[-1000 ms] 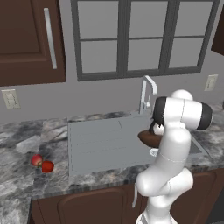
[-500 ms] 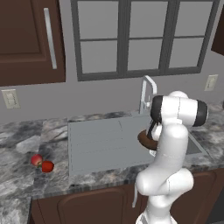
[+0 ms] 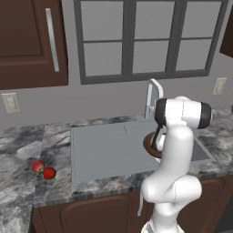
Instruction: Remove the bell pepper and apple from the sink. Then move the bowl and cup from the counter to the sink for washing.
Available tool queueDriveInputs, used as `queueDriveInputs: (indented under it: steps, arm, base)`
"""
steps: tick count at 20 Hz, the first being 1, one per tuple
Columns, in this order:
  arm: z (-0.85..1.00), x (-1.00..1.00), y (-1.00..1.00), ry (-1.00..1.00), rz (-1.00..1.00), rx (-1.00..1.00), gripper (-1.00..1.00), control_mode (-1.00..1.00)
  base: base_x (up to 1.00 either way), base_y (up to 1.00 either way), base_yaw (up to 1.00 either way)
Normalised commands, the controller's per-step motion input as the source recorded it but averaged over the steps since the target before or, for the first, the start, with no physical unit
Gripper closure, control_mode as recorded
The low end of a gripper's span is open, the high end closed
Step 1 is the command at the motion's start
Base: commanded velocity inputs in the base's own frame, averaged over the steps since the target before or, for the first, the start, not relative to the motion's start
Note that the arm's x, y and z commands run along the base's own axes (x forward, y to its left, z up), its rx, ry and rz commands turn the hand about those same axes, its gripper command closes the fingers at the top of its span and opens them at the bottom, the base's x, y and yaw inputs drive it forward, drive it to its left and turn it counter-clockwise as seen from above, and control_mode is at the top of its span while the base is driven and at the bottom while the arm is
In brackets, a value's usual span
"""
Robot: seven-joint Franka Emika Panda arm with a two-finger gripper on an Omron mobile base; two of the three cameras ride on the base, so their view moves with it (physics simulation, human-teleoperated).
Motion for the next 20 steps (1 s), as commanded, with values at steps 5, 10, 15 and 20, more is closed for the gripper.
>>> queueDriveInputs:
  steps: [5,10,15,20]
  arm:
    - [-0.14,0.00,-0.12,0.00,0.00,0.00,1.00,-1.00]
    - [-0.01,0.01,-0.08,0.01,0.00,0.00,1.00,-1.00]
    - [0.07,0.02,-0.03,0.06,0.00,0.00,1.00,-1.00]
    - [0.09,0.01,-0.02,0.07,0.00,0.00,1.00,-1.00]
  base:
    - [0.00,0.00,0.00]
    - [0.00,0.00,0.00]
    - [0.00,0.00,0.00]
    - [0.00,0.00,0.00]
